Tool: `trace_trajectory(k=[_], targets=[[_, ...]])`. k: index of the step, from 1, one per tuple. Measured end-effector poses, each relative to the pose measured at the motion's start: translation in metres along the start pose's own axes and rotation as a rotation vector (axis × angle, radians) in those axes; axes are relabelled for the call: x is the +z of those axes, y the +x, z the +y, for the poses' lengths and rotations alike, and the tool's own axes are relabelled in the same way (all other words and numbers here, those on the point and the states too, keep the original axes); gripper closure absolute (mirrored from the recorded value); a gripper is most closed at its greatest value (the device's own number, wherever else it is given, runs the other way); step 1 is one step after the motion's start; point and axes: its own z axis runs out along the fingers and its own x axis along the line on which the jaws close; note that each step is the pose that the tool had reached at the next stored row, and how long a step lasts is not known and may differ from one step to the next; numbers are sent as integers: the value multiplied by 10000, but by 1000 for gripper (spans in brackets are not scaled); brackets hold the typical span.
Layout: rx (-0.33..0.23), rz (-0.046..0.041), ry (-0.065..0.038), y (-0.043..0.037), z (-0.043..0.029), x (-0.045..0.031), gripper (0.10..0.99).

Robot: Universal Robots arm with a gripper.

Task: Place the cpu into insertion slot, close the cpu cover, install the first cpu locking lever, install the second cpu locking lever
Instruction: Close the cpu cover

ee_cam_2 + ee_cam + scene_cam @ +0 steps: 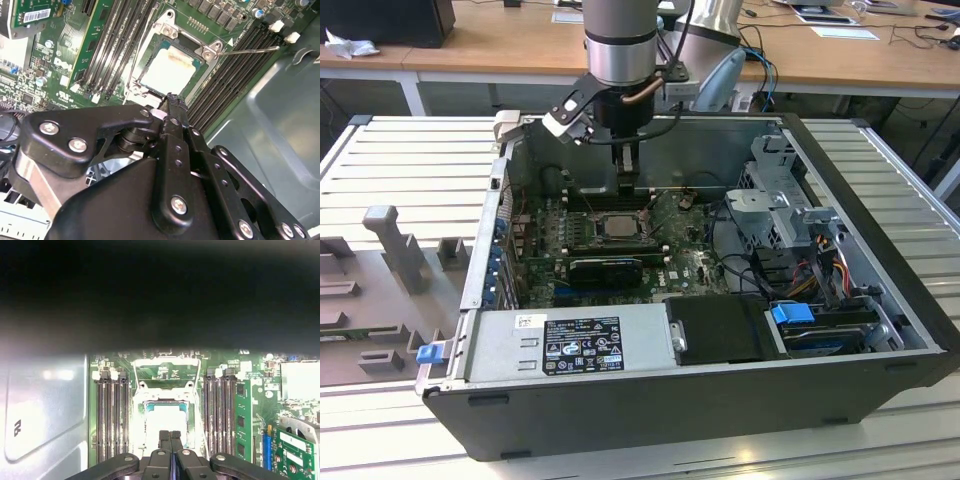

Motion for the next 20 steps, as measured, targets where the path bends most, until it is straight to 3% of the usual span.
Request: trace_trajectory(k=[14, 16, 18, 20], targets=[[0, 0, 1, 0, 2, -31, 980], [0, -1, 0, 1, 3, -46, 980], [-1, -5, 0, 1, 9, -117, 980], [0, -4, 6, 2, 23, -121, 980]])
